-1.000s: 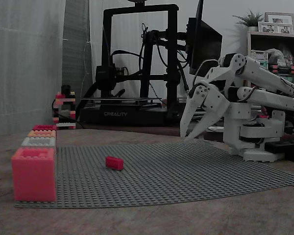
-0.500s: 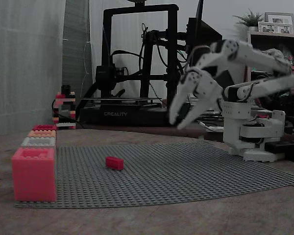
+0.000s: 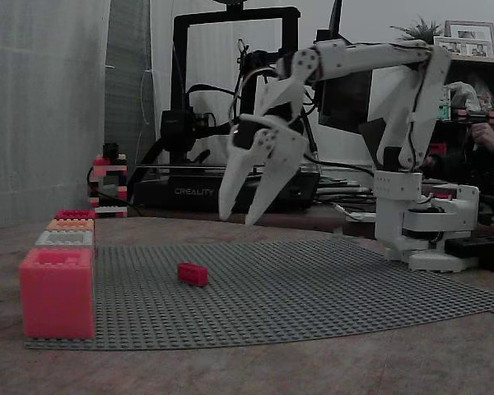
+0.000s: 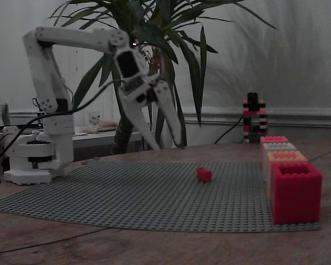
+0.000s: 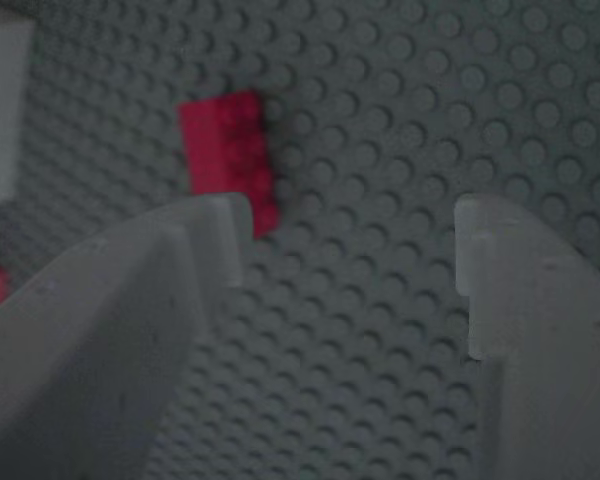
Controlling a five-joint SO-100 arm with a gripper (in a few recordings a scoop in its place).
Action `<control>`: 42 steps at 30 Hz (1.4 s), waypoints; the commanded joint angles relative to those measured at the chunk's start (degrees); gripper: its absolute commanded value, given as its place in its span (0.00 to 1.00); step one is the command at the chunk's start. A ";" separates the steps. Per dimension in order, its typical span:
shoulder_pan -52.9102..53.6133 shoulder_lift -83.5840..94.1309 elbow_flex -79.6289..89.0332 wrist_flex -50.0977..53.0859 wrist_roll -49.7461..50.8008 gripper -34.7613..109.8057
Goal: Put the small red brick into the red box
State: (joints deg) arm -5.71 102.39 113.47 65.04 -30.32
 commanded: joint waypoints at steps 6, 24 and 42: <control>-4.92 -13.62 -17.31 2.20 0.35 0.38; -7.56 -29.79 -32.96 4.04 2.90 0.39; -7.82 -37.09 -37.97 4.04 3.16 0.32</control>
State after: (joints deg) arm -12.04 63.98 79.72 68.91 -27.16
